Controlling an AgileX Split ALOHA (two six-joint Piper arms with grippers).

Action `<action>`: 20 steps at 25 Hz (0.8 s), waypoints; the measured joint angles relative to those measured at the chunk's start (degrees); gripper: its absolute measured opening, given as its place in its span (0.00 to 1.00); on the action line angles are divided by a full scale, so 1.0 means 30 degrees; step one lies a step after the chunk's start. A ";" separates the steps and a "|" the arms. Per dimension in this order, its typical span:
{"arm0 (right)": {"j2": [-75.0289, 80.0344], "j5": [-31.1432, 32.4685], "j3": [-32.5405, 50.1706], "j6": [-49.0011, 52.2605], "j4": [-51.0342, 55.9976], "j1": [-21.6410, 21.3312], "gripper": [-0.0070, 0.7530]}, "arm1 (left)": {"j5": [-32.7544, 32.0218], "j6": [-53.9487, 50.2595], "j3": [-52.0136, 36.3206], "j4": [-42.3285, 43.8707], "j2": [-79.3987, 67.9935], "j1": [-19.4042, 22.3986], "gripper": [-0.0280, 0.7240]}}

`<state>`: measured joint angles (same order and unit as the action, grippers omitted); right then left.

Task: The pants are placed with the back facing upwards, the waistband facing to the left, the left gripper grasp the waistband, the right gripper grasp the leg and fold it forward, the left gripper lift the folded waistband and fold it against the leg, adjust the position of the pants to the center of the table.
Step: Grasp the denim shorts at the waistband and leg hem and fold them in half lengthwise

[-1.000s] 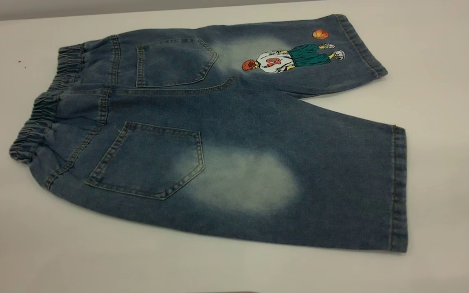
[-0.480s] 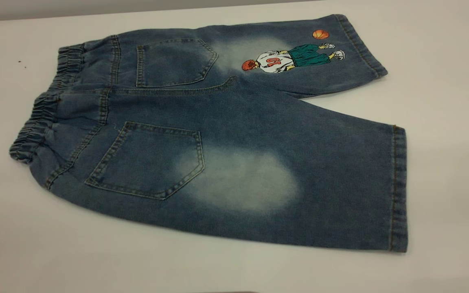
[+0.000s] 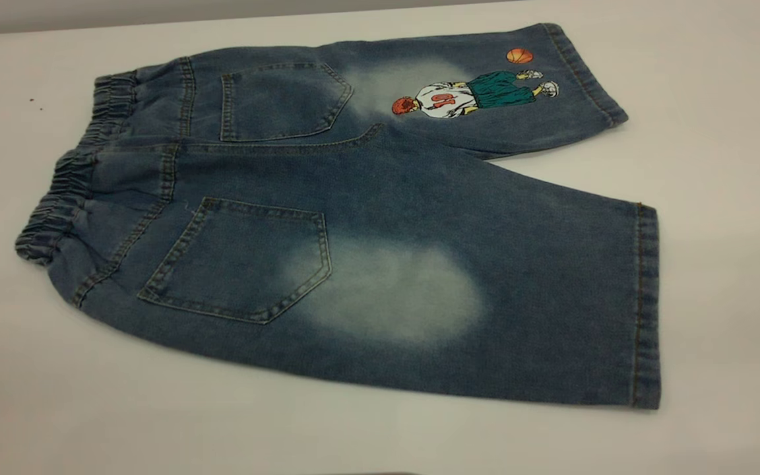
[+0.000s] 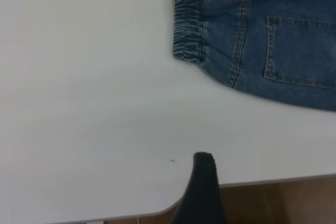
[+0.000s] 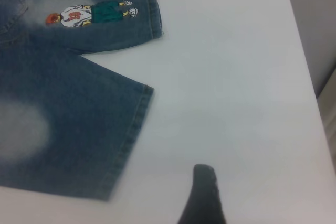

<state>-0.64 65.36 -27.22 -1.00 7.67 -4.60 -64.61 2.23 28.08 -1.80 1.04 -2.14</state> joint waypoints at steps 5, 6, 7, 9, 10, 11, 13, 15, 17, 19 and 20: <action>0.0058 -0.0021 0.0000 0.0000 0.0101 0.0000 0.66 | 0.0000 0.0000 0.0000 0.0000 0.0000 0.0000 0.79; 0.0225 -0.0058 0.0000 0.0000 0.0120 0.0000 0.66 | 0.0000 0.0000 0.0000 0.0000 0.0000 0.0000 0.79; 0.0531 -0.0143 0.0000 0.0000 0.0166 0.0000 0.66 | 0.0021 0.0000 0.0019 0.0014 0.0000 0.0000 0.79; 0.1464 -0.0468 -0.0067 0.0000 0.0413 0.0000 0.66 | 0.0286 0.0000 0.0304 0.0036 -0.0581 0.0000 0.79; 0.2148 -0.0827 -0.0157 0.0000 0.0697 0.0000 0.66 | 0.0675 -0.0040 0.0468 0.0056 -0.1096 0.0000 0.79; 0.2925 -0.1315 -0.0314 -0.0043 0.0952 0.0000 0.66 | 0.1092 -0.0162 0.0661 0.0120 -0.1875 0.0000 0.79; 0.4489 -0.2364 -0.0588 -0.0376 0.1741 0.0000 0.66 | 0.2234 -0.0562 0.1048 0.0243 -0.3771 0.0000 0.79; 0.6315 -0.3353 -0.0695 -0.1285 0.2718 0.0000 0.66 | 0.3268 -0.0961 0.1444 0.0330 -0.5773 0.0000 0.79; 0.8027 -0.4163 -0.0718 -0.2547 0.4066 0.0000 0.66 | 0.4311 -0.1261 0.1890 0.0600 -0.7860 0.0000 0.79; 0.9744 -0.4951 -0.0718 -0.3988 0.5600 0.0000 0.66 | 0.5077 -0.1725 0.2317 0.0853 -1.0122 0.0000 0.79; 1.0684 -0.5363 -0.0718 -0.4834 0.6463 0.0000 0.66 | 0.5430 -0.2078 0.2542 0.1154 -1.1224 0.0000 0.79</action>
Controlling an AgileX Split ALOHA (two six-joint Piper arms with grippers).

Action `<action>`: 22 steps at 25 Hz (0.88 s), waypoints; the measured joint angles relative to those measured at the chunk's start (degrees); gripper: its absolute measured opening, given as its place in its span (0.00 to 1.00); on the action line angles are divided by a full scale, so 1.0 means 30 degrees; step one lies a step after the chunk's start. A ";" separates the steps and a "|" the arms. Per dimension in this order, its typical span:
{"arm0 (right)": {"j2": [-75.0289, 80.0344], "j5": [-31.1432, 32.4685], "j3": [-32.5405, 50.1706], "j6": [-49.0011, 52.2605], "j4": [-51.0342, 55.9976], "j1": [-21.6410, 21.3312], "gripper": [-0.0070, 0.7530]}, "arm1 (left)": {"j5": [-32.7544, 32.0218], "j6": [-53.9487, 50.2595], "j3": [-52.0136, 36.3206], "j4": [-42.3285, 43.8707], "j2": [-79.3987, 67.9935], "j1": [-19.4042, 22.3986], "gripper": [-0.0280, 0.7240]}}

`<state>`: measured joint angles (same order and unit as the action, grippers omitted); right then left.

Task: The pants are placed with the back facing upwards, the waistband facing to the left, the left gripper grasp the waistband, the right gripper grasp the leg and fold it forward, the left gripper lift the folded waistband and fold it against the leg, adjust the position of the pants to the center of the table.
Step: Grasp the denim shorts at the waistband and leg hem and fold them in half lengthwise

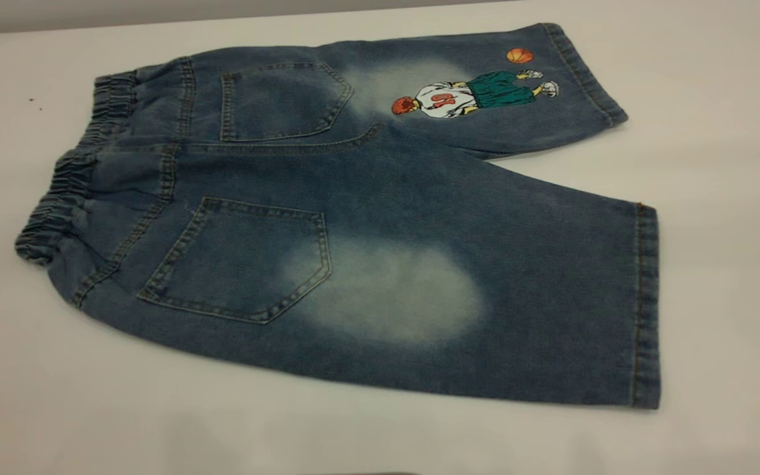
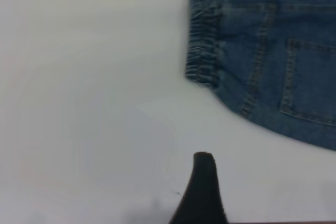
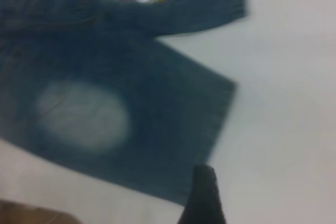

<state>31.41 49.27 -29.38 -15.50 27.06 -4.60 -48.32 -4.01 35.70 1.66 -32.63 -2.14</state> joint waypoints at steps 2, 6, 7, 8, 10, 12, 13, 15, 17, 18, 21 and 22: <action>0.1857 -0.0754 0.0000 -0.1699 0.1621 0.0000 0.66 | 0.0578 -0.0935 0.0381 0.0620 -0.1958 0.0000 0.79; 0.5097 -0.1979 0.0000 -0.4589 0.5089 0.0014 0.66 | 0.1718 -0.3364 0.0936 0.1810 -0.5808 0.0000 0.79; 0.5940 -0.2182 0.0000 -0.5301 0.5915 0.0014 0.66 | 0.2038 -0.3800 0.1079 0.1950 -0.6820 0.0000 0.79; 0.6765 -0.2322 0.0000 -0.5973 0.6689 0.0014 0.66 | 0.2368 -0.4092 0.1211 0.1999 -0.7660 0.0000 0.79; 0.8179 -0.2614 0.0000 -0.7076 0.7926 0.0014 0.66 | 0.2944 -0.4368 0.1534 0.1999 -0.9673 0.0000 0.79; 0.9611 -0.3049 0.0000 -0.8022 0.9007 0.0014 0.66 | 0.3562 -0.4690 0.1814 0.1999 -1.1464 0.0000 0.79; 1.0294 -0.3229 -0.0007 -0.8448 0.9438 0.0014 0.66 | 0.3807 -0.4873 0.1980 0.2043 -1.2389 0.0000 0.79; 1.1485 -0.3362 -0.0032 -0.9220 1.0370 0.0014 0.66 | 0.4315 -0.5176 0.2352 0.2126 -1.4046 0.0085 0.79; 1.2578 -0.3362 -0.0053 -0.9730 1.0941 0.0219 0.66 | 0.4756 -0.5406 0.2815 0.2126 -1.5775 0.0357 0.79; 1.3105 -0.3481 -0.0068 -0.9907 1.1136 0.0472 0.66 | 0.4977 -0.5481 0.3027 0.2126 -1.6597 0.0500 0.79; 1.4298 -0.3936 -0.0151 -1.0120 1.1359 0.1666 0.65 | 0.5418 -0.5618 0.3636 0.2126 -1.8690 0.0800 0.79; 1.4610 -0.4208 -0.0233 -1.0162 1.1410 0.2182 0.64 | 0.5457 -0.5635 0.3883 0.2126 -1.9262 0.0824 0.79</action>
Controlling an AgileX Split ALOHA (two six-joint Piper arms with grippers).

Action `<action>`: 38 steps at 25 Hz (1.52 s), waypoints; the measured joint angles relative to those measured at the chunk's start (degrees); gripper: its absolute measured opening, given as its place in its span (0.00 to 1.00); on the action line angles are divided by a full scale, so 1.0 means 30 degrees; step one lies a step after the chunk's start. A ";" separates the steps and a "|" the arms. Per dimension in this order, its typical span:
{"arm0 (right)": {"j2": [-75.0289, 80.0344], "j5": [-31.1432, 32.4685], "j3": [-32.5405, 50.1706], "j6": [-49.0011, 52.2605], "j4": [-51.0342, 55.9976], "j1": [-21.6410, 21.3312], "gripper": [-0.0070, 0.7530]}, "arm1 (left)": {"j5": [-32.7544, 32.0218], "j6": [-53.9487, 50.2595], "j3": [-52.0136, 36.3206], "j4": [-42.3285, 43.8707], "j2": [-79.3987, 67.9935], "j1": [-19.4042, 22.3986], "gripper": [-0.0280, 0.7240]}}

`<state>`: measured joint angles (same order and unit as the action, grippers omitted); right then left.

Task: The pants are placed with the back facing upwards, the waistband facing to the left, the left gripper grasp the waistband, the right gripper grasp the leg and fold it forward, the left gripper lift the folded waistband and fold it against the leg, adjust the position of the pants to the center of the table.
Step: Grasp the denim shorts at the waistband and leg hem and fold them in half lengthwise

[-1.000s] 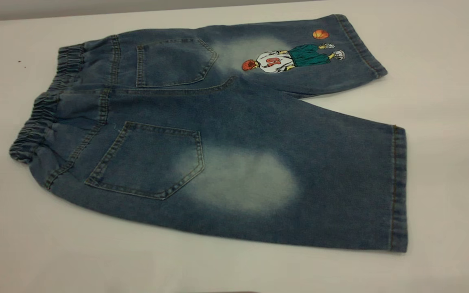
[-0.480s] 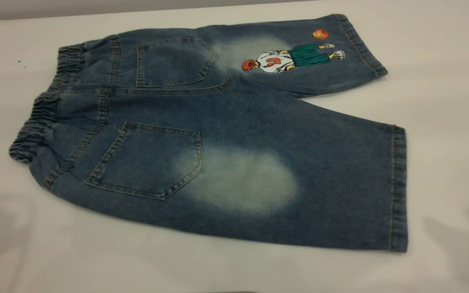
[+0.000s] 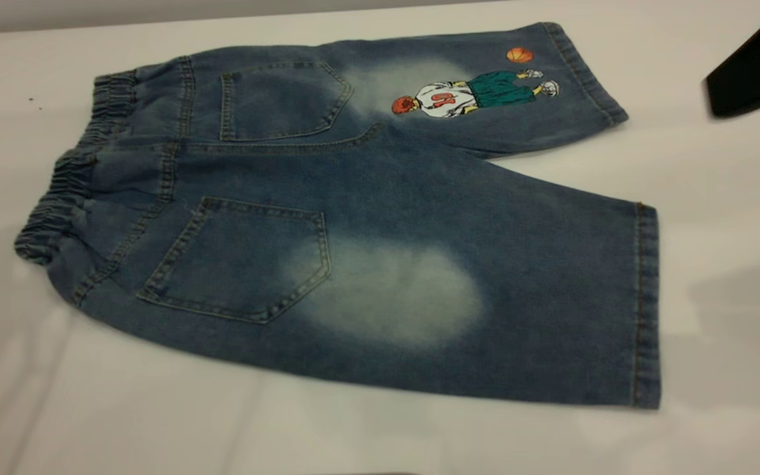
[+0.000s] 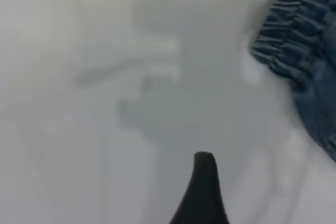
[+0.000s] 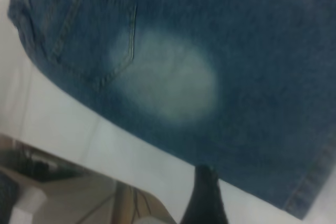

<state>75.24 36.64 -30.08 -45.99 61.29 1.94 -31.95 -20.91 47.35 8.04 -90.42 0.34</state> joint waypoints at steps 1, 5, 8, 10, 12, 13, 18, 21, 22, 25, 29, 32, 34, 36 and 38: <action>0.0266 -0.0285 -0.0124 -0.0009 0.0080 0.0515 0.64 | 0.0052 0.0002 0.0189 0.0000 -0.0673 0.0013 0.79; 0.0919 -0.0974 -0.0687 -0.0045 0.0316 0.2008 0.64 | 0.0413 0.0002 0.0750 -0.0154 -0.3099 0.0013 0.79; 0.0984 -0.1325 -0.0786 -0.0088 0.0375 0.2312 0.64 | 0.1338 0.0002 0.0795 -0.0671 -0.4470 0.0013 0.79; 0.0984 -0.1504 -0.0786 -0.0101 0.0375 0.2362 0.64 | 0.2082 0.0002 0.0874 -0.1290 -0.5158 0.0013 0.79; 0.0984 -0.1567 -0.0786 -0.0101 0.0390 0.2378 0.64 | 0.2904 -0.0004 0.0953 -0.1778 -0.5617 0.0013 0.79; 0.0984 -0.1567 -0.0786 -0.0101 0.0390 0.2378 0.64 | 0.3325 -0.0019 0.0960 -0.1977 -0.5819 0.0013 0.79; 0.0984 -0.1632 -0.0786 -0.0101 0.0390 0.2378 0.64 | 0.4801 -0.0048 0.0960 -0.2894 -0.6984 0.0013 0.79; 0.0984 -0.1632 -0.0786 -0.0101 0.0396 0.2378 0.64 | 0.5353 -0.0063 0.0960 -0.3308 -0.7914 0.0013 0.79; 0.0984 -0.1632 -0.0786 -0.0101 0.0396 0.2378 0.64 | 0.5575 -0.0063 0.0960 -0.3344 -0.8147 0.0013 0.79; 0.0984 -0.1632 -0.0786 -0.0145 0.0416 0.2378 0.64 | 0.6203 -0.0082 0.0974 -0.3465 -0.8759 0.0013 0.79; 0.0984 -0.1653 -0.0786 -0.0163 0.0433 0.2378 0.64 | 0.6402 -0.0082 0.1025 -0.3483 -0.8846 0.0013 0.75; 0.0984 -0.1631 -0.0786 -0.0163 0.0433 0.2378 0.64 | 0.6402 -0.0064 0.1090 -0.3461 -0.8775 -0.0072 0.70; 0.0984 -0.1631 -0.0786 -0.0163 0.0433 0.2378 0.64 | 0.6328 -0.0041 0.1128 -0.3461 -0.8687 -0.0112 0.69; 0.0984 -0.1654 -0.0786 -0.0163 0.0433 0.2378 0.64 | 0.6005 0.0013 0.1232 -0.3427 -0.8616 -0.0120 0.68; 0.0997 -0.1654 -0.0786 -0.0163 0.0433 0.2378 0.64 | 0.5813 0.0166 0.1309 -0.3410 -0.8386 -0.0142 0.68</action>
<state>78.23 31.68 -32.43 -46.48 62.59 9.08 -14.51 -20.41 51.28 -2.19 -115.58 -0.09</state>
